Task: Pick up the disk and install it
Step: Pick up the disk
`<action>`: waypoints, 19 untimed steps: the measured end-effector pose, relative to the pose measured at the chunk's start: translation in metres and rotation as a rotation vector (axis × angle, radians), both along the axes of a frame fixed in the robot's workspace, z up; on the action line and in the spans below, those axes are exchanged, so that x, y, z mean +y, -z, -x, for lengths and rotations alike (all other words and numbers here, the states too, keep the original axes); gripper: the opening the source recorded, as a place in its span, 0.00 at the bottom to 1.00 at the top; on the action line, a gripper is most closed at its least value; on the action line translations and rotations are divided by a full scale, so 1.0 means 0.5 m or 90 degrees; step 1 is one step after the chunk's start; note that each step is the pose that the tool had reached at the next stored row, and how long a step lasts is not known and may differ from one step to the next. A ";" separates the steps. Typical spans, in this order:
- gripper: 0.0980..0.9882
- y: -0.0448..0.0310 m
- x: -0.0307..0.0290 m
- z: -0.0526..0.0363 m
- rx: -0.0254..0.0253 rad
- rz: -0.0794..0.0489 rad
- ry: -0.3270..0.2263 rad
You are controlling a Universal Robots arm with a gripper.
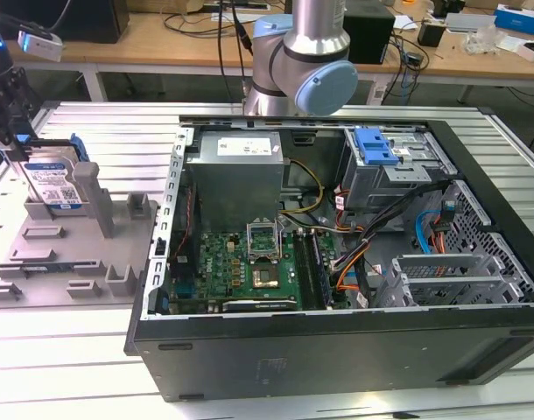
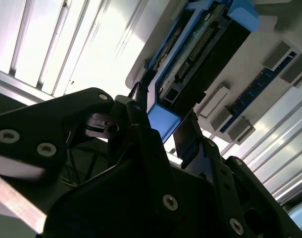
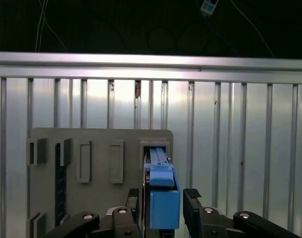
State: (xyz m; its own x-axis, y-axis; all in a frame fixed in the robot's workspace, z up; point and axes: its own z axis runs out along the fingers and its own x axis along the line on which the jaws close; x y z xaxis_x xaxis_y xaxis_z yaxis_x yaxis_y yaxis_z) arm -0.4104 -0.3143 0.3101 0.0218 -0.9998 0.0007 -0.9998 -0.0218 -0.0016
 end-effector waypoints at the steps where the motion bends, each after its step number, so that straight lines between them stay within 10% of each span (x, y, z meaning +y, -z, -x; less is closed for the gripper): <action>1: 0.43 0.001 0.000 0.000 0.0000 0.000 0.000; 19: 0.43 0.019 0.000 0.000 0.0000 0.000 0.000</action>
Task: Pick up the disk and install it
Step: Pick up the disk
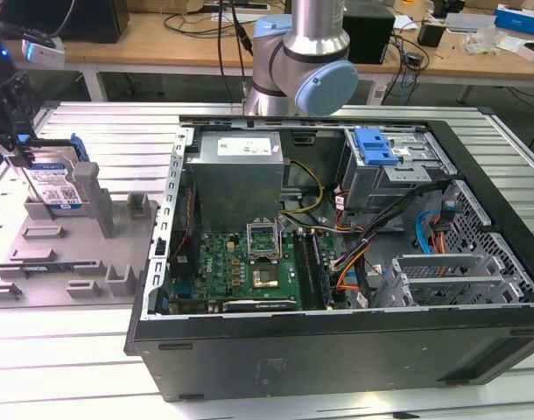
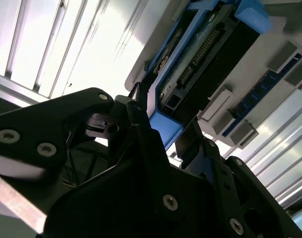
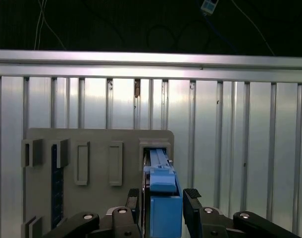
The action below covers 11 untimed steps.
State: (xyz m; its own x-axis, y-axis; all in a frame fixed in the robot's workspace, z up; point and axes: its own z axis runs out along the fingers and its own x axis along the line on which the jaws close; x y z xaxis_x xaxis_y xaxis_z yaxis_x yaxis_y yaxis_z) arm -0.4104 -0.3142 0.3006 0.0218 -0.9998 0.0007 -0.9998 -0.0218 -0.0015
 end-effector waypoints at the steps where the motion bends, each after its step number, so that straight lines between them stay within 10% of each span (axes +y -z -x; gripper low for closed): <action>1: 0.41 0.001 0.000 0.000 0.0000 0.000 0.000; 11: 0.33 0.004 0.000 0.000 0.0000 0.000 0.000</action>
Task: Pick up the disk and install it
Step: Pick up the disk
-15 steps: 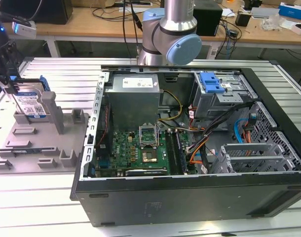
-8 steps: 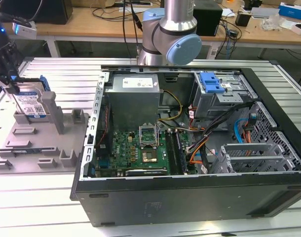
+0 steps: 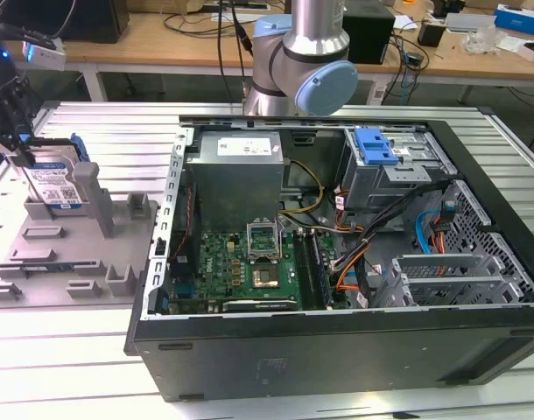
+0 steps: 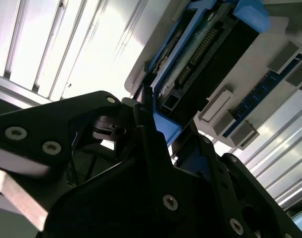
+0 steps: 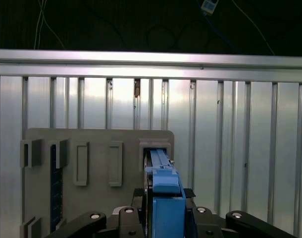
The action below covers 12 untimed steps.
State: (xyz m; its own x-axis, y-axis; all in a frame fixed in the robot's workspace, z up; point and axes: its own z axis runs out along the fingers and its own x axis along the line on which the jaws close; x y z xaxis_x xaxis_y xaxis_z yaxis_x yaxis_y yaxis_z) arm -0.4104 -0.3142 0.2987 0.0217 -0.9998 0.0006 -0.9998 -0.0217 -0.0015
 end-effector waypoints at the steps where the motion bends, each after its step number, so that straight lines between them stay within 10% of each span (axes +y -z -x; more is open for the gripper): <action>1: 0.33 0.000 0.000 0.000 0.0000 0.000 0.000; 12: 0.30 0.000 -0.003 0.000 -0.0003 0.000 0.000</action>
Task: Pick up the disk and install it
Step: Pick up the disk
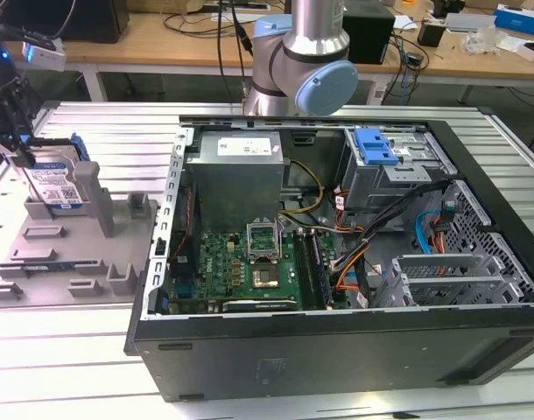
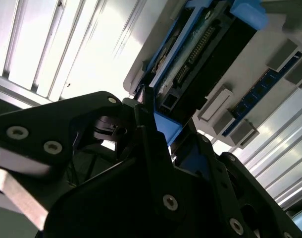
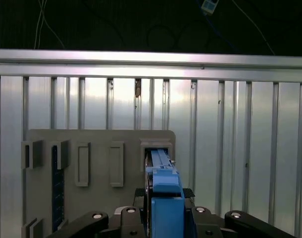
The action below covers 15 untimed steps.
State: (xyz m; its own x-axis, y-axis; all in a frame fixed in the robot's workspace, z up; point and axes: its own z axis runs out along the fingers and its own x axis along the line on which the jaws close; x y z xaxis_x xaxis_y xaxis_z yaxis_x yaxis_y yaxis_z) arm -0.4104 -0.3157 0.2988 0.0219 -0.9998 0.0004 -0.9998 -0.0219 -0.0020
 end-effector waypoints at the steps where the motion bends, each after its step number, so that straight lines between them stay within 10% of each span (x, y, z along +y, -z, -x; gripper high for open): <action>1: 0.30 -0.003 0.000 0.000 -0.0001 0.000 0.000; 6: 0.30 -0.032 0.000 0.000 0.0003 -0.001 0.000; 15: 0.30 -0.127 0.000 -0.004 0.0002 -0.003 0.000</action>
State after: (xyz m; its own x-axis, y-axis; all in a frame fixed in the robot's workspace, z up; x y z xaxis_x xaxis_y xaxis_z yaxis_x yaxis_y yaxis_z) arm -0.4085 -0.3159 0.3623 0.0218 -0.9998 -0.0044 -0.9998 -0.0218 -0.0018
